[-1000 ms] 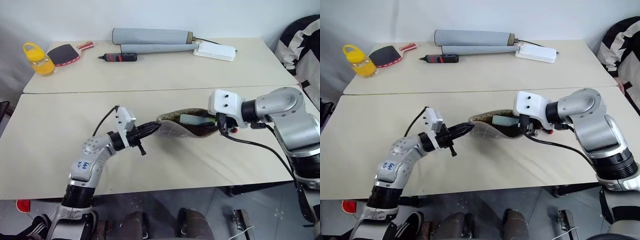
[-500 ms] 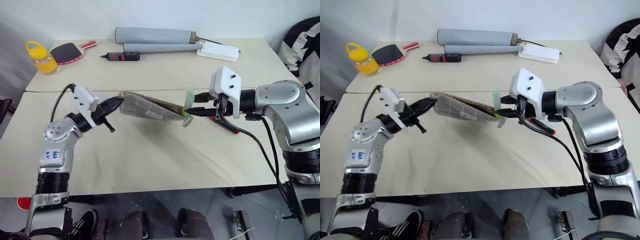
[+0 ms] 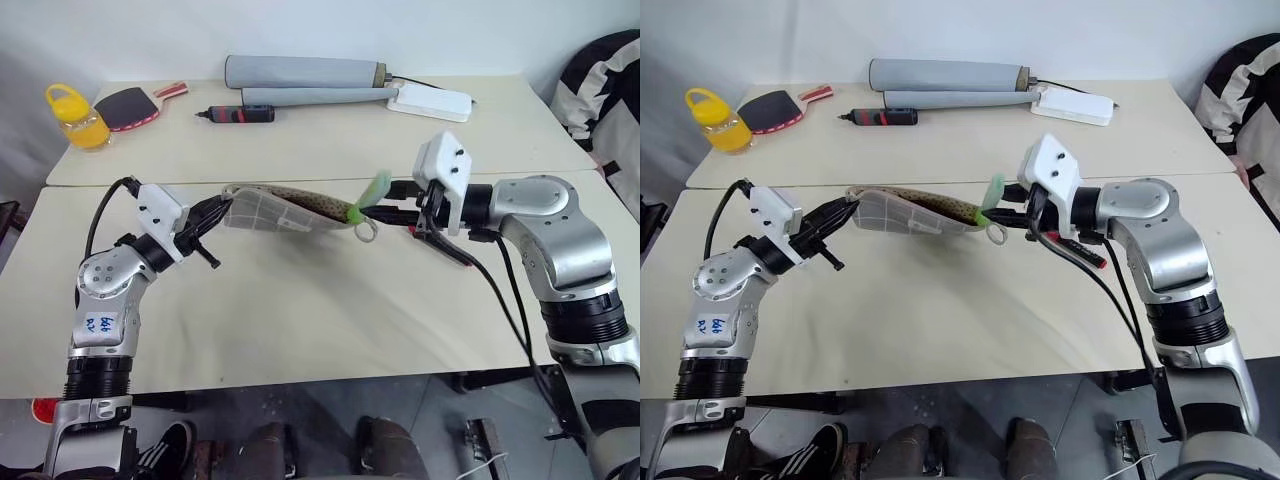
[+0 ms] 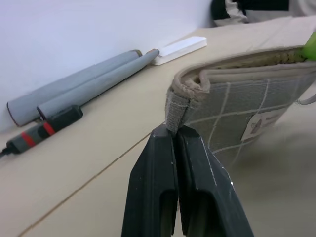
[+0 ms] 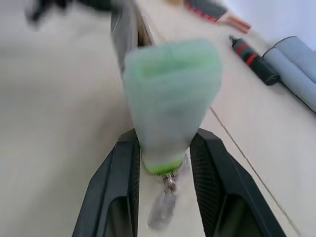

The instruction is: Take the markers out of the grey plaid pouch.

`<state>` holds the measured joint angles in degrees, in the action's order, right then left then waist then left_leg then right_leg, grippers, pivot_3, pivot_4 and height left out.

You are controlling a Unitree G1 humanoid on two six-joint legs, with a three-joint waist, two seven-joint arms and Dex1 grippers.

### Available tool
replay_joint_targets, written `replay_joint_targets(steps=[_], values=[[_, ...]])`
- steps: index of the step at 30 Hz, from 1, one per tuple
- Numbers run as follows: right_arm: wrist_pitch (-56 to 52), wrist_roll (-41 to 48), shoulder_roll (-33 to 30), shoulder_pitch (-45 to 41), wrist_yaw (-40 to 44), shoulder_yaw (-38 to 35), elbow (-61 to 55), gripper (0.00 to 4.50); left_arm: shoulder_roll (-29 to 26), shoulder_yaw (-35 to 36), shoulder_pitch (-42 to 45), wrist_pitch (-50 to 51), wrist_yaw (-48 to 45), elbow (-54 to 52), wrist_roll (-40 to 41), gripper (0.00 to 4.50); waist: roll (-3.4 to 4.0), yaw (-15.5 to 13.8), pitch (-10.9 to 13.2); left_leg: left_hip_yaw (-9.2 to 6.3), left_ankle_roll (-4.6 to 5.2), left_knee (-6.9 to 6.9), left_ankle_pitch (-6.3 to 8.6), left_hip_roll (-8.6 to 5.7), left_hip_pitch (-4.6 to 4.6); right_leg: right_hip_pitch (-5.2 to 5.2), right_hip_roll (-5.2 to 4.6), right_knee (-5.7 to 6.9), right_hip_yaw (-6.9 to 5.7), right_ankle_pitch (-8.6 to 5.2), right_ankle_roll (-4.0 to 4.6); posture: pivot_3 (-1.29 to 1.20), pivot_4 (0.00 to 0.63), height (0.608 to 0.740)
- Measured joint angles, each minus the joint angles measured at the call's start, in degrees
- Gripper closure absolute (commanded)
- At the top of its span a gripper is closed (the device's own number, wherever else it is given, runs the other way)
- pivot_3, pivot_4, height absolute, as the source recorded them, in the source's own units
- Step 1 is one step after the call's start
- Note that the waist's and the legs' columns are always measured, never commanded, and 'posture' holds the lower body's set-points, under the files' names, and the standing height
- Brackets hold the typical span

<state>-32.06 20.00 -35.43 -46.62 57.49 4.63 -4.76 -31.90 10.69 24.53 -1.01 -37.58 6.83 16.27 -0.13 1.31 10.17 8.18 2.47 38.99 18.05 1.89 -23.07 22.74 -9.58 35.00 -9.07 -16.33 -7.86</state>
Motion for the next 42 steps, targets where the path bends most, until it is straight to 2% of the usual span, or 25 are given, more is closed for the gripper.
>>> replay_joint_targets(steps=[7,10,17,20,24,26,31,42], values=[[-5.5,5.7,1.6,-2.0,-3.2,-4.8,-1.8,3.42,0.0,0.2,0.4,-0.2,2.1,0.7,-1.0,4.50,0.00,0.1,0.0,-0.03,0.00,-0.01,0.00,0.02,0.00,0.01,-0.01,0.00,-0.01,0.00,0.00,0.00,0.150,0.740],[-3.5,2.7,-2.7,-1.3,-2.4,-2.9,-1.8,3.42,-0.6,0.2,1.3,-2.0,3.3,1.6,-3.0,4.50,0.00,-0.1,0.0,-0.02,0.01,-0.02,0.01,-0.01,-0.02,0.01,-0.02,-0.03,0.00,0.00,0.00,0.00,0.150,0.740],[3.6,-9.1,-16.3,6.1,4.6,6.2,0.3,3.42,-10.0,2.0,4.7,-14.0,10.1,8.9,-14.3,4.50,-0.03,0.3,0.0,0.11,-0.01,-0.18,0.01,-0.04,-0.01,0.15,-0.04,-0.07,0.07,0.00,0.00,0.00,0.150,0.740],[5.3,-12.9,-18.9,6.4,7.2,9.0,0.0,3.42,-10.8,1.0,4.9,-17.3,11.7,8.5,-17.7,4.50,-0.01,0.3,0.0,0.14,-0.01,-0.20,0.01,0.00,0.02,0.16,-0.04,-0.05,0.09,0.00,0.00,0.00,0.150,0.740],[7.4,-17.3,-16.5,5.7,7.9,13.3,-0.3,3.42,-3.6,-4.4,0.1,-17.1,11.7,4.2,-18.0,4.50,-0.02,0.2,0.0,0.14,-0.01,-0.12,0.01,0.01,-0.01,0.15,-0.04,-0.03,0.08,0.00,0.00,0.00,0.150,0.740],[8.1,-18.2,-15.2,5.8,7.6,14.3,-0.1,3.42,-1.7,-6.8,-2.5,-16.5,11.6,3.4,-18.4,4.50,-0.03,0.2,0.0,0.13,-0.01,-0.09,0.01,0.00,-0.02,0.15,-0.03,-0.01,0.06,0.00,0.00,0.00,0.150,0.740],[12.2,-19.8,-11.2,6.4,4.9,14.3,3.8,3.42,0.2,-7.7,-7.7,-15.4,11.5,2.1,-18.5,4.50,-0.07,0.3,0.0,0.12,0.02,0.03,-0.01,0.07,0.06,0.02,-0.03,0.00,0.08,0.00,0.00,0.00,0.150,0.740],[18.6,-21.6,-7.2,6.7,0.1,13.1,11.7,3.42,2.0,-7.4,-8.7,-14.4,10.5,0.7,-16.5,4.50,-0.07,0.1,0.0,0.05,0.09,0.06,-0.06,-0.03,0.06,-0.04,-0.18,0.05,0.02,0.00,0.00,0.00,0.150,0.740]])
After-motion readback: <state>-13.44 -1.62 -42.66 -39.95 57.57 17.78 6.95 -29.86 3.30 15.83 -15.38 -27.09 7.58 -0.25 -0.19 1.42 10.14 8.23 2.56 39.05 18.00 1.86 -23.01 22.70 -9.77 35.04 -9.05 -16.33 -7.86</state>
